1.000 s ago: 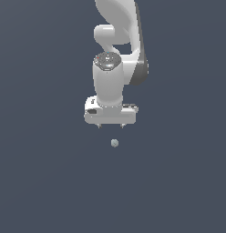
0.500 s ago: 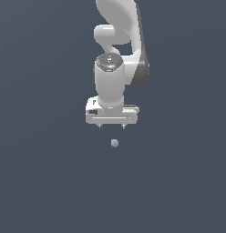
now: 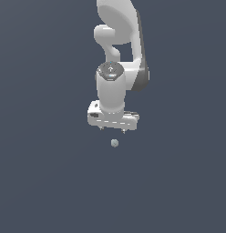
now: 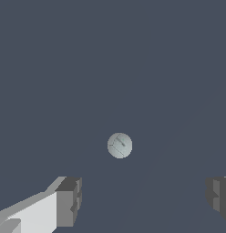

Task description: Pick up the object and move it to a goal position.

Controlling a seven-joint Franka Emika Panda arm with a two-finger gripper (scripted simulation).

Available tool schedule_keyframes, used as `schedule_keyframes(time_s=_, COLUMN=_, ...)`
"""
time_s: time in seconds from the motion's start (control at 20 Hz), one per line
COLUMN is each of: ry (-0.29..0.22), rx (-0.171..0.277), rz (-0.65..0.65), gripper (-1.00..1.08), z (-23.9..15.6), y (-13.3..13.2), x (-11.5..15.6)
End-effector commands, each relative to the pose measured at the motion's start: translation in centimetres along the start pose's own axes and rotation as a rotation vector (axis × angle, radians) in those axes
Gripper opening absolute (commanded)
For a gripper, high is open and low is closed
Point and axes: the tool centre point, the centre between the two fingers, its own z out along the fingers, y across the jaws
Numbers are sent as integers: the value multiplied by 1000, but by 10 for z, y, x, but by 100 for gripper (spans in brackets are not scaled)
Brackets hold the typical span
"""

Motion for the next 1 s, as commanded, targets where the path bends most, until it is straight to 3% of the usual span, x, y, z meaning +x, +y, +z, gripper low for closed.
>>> schedule_keyframes(time_s=0.0, ry=-3, rx=-1, rz=53, gripper=100, z=9, y=-1, x=0)
schedule_keyframes(time_s=0.55, ry=-15, rx=-12, rz=333, gripper=100, z=54, y=-7, x=0)
schedule_keyframes(time_s=0.95, ry=-17, rx=-21, rz=462, gripper=100, z=75, y=-9, x=-1)
